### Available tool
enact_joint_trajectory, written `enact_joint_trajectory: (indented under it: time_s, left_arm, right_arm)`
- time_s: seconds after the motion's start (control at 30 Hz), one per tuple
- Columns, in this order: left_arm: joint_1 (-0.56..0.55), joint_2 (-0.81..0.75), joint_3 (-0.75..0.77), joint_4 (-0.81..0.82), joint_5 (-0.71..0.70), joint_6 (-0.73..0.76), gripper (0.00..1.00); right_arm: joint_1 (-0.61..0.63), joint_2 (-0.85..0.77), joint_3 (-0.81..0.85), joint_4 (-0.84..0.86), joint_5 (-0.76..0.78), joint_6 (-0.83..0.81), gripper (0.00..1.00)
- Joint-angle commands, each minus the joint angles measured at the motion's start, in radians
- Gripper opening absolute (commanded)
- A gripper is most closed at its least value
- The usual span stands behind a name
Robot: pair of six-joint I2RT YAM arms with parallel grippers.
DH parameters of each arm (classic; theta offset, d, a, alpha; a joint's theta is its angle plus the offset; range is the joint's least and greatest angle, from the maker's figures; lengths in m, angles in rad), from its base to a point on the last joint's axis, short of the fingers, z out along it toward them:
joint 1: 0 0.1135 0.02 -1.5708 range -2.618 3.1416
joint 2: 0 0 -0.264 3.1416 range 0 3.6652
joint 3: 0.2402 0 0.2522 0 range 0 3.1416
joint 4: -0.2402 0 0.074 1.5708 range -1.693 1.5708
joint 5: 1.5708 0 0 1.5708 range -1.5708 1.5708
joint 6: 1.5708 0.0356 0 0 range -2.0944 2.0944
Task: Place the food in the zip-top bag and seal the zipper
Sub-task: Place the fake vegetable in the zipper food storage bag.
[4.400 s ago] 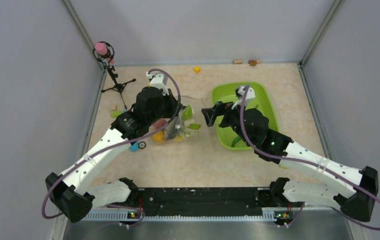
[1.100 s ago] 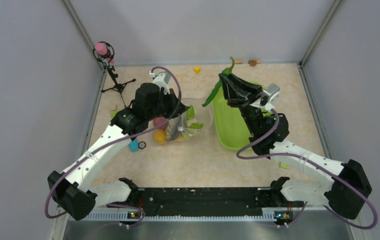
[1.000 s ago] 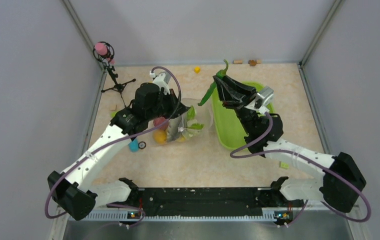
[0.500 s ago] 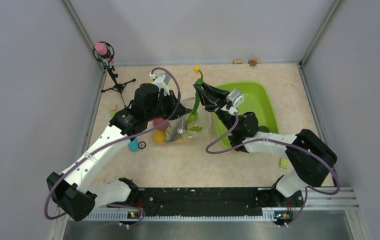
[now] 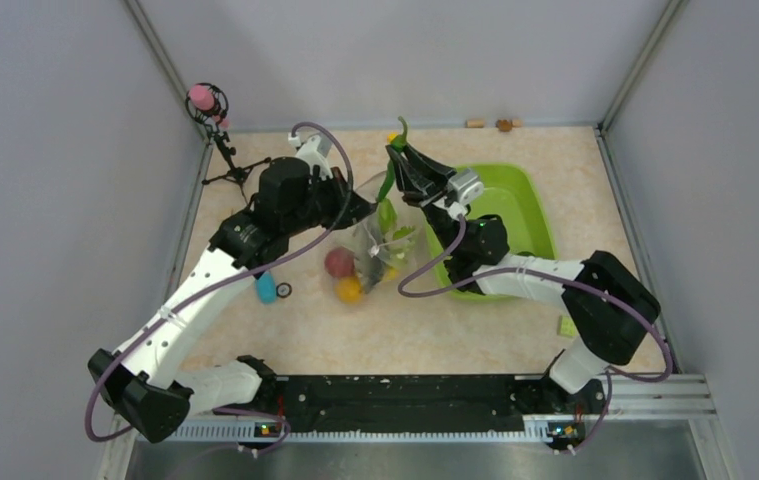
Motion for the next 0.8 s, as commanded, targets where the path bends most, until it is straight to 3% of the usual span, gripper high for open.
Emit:
enact_joint_trajectory:
  time_s: [0.0,0.23,0.5,0.77]
  left_arm:
    - [0.001,-0.057,0.069,0.086,0.009,-0.032,0.0]
    - [0.002,-0.078,0.038,0.103,-0.025,-0.044,0.0]
    - [0.006,-0.084,-0.001,0.12,-0.066,-0.055,0.0]
    - [0.007,-0.101,-0.016,0.131,-0.062,-0.058,0.0]
  right_arm:
    - [0.014,0.064,0.082,0.191,0.104,0.045,0.0]
    - [0.045,0.107,0.092,0.191,0.164,0.121,0.02]
    - [0.123,0.078,-0.069,0.189,0.169,0.096,0.17]
    - [0.129,0.065,-0.106,0.155,0.226,0.124,0.31]
